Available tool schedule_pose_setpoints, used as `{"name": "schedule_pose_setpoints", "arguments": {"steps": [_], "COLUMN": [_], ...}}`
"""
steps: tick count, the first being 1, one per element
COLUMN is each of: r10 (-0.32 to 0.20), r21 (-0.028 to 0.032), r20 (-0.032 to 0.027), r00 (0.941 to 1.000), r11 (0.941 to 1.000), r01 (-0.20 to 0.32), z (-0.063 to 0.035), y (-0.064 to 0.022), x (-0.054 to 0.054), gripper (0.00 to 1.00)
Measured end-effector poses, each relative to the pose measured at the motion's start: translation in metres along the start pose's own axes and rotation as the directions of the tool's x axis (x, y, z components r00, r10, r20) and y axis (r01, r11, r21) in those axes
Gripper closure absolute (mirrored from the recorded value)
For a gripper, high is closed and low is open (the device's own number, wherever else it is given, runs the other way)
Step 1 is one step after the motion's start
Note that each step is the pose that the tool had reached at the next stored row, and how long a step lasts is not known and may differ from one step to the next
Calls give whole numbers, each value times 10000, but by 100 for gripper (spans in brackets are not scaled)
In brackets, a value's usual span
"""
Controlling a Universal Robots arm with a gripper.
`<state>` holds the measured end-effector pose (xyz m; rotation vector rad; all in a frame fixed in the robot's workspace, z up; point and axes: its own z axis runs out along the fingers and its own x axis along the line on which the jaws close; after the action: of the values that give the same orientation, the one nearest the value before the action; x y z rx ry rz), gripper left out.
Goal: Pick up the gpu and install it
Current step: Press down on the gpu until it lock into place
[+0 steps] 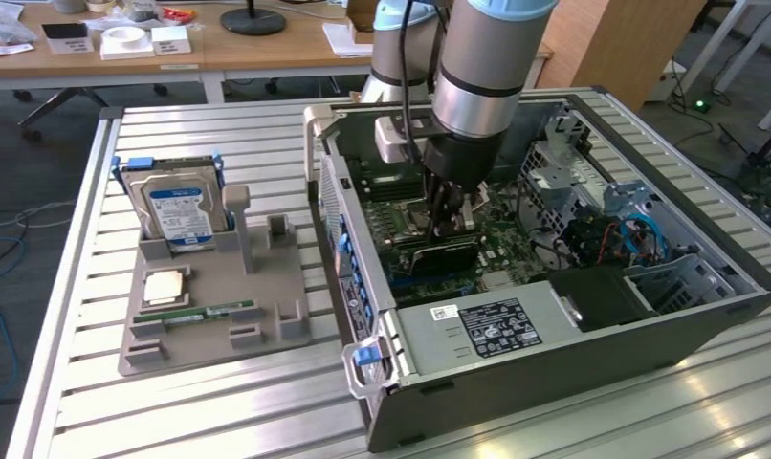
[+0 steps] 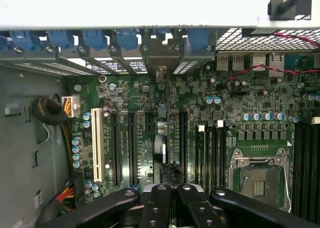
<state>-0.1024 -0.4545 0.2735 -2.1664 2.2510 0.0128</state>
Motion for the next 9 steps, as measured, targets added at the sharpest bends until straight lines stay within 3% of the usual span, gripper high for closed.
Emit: {"name": "schedule_pose_setpoints", "arguments": {"steps": [9], "r10": [1], "r21": [2], "r20": [3], "r00": [10000], "r11": [10000], "r01": [-1], "z": [39], "y": [0], "x": [-1], "gripper": [89]}}
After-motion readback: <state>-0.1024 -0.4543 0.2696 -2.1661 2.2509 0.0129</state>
